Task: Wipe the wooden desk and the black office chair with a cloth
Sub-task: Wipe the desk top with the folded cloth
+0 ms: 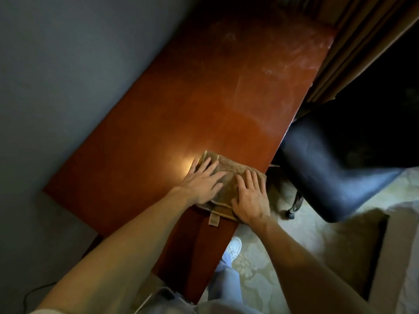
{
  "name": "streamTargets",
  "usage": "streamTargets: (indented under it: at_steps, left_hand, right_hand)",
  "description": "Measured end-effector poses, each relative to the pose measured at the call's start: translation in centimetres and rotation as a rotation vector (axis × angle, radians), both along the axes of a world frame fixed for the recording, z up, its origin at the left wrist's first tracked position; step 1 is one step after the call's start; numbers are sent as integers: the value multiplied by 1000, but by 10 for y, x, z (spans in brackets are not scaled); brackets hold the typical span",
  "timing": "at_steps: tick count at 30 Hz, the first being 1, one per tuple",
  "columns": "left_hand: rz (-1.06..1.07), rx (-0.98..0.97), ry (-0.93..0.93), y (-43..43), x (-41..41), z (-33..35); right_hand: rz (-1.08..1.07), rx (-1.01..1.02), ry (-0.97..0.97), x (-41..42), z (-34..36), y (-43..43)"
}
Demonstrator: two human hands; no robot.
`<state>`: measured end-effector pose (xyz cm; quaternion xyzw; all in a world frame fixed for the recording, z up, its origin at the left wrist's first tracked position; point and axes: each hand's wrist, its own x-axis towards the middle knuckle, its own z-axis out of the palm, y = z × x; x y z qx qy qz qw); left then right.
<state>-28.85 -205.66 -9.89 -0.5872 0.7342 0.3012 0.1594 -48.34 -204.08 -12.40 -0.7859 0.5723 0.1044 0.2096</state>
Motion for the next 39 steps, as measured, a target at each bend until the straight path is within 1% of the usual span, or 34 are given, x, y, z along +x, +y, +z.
streamTargets:
  at_steps: [2, 4, 6, 10, 12, 14, 16, 19, 22, 28, 39]
  left_hand:
    - [107, -68, 31, 8, 2, 2]
    - [267, -144, 119, 16, -1, -2]
    - [372, -236, 201, 26, -9, -10]
    - [401, -267, 250, 45, -35, -34]
    - [406, -275, 234, 47, -44, -46]
    - [366, -313, 198, 43, -46, -57]
    - [292, -392, 166, 35, -42, -66]
    - [213, -486, 155, 15, -35, -78]
    - [142, -490, 135, -9, -35, -82]
    - [17, -454, 119, -81, -38, -81]
    - [2, -495, 140, -174, -52, -82]
  right_hand:
    - [2, -38, -26, 6, 1, 4]
    - [-21, -85, -88, 9, -1, 4]
    - [-39, -116, -106, 9, -8, 7]
    - [-82, -88, -31, 12, -33, 15]
    - [-123, -147, -24, 16, -44, 18]
    - [-184, -200, -31, 22, -51, 18]
    - [-235, -252, -37, 27, -58, 17]
    - [-267, -323, -33, 30, -65, 5]
    - [-283, -369, -24, 27, -71, -14]
    - [-384, -402, -34, 26, -71, -73]
    - [-406, -471, -48, 10, -75, -162]
